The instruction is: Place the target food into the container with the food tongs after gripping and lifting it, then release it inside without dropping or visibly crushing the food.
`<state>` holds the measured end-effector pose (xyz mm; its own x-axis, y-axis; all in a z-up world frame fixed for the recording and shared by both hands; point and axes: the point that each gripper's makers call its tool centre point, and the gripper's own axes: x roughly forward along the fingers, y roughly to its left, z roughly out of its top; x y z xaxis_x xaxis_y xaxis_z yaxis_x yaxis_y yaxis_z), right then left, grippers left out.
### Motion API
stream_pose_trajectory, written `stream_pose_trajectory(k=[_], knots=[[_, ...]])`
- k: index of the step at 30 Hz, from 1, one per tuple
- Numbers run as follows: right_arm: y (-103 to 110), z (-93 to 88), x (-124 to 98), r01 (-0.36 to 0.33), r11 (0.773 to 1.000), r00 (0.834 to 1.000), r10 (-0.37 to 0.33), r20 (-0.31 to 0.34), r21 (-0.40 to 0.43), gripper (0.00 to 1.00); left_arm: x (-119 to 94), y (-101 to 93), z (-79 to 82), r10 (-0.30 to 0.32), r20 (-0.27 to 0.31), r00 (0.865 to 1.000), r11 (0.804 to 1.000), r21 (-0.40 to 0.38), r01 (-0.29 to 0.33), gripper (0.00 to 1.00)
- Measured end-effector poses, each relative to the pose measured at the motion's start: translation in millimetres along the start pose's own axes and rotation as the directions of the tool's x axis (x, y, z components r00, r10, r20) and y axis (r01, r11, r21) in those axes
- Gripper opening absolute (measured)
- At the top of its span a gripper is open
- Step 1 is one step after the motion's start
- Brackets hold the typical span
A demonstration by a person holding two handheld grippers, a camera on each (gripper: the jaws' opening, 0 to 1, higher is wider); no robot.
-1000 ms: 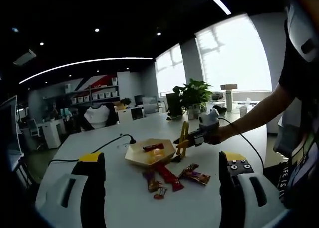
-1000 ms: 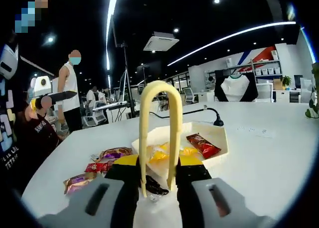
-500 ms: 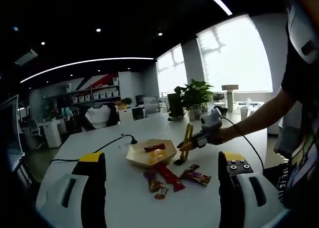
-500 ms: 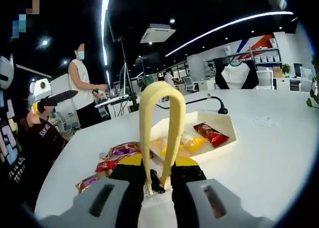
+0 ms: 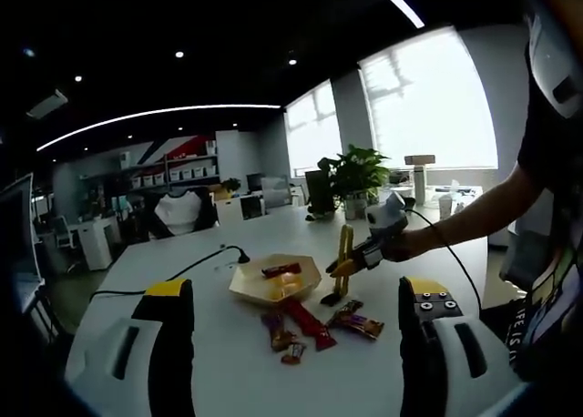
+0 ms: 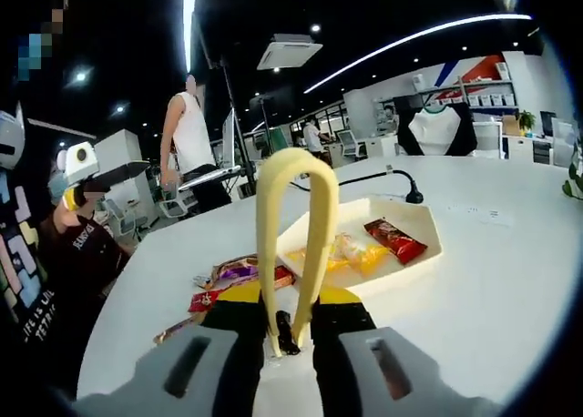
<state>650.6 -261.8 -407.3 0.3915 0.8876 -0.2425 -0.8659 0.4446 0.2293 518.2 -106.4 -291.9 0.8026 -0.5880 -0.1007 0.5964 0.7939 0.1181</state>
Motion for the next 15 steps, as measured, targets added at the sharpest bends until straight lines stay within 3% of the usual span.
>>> stream_pose_trajectory(k=[8, 15], knots=[[0, -3.5, -7, 0.022, 1.0, 1.0, -0.022, -0.014, -0.017, 0.13, 0, -1.9, 0.7, -0.002, 0.007, 1.0, 1.0, -0.003, 0.002, 0.99], [-5, -10.2, -35, 0.069, 0.998, 0.998, -0.069, 0.012, 0.006, 0.13, -3, -2.2, 2.8, -0.002, 0.013, 1.0, 1.0, 0.001, 0.002, 0.99]])
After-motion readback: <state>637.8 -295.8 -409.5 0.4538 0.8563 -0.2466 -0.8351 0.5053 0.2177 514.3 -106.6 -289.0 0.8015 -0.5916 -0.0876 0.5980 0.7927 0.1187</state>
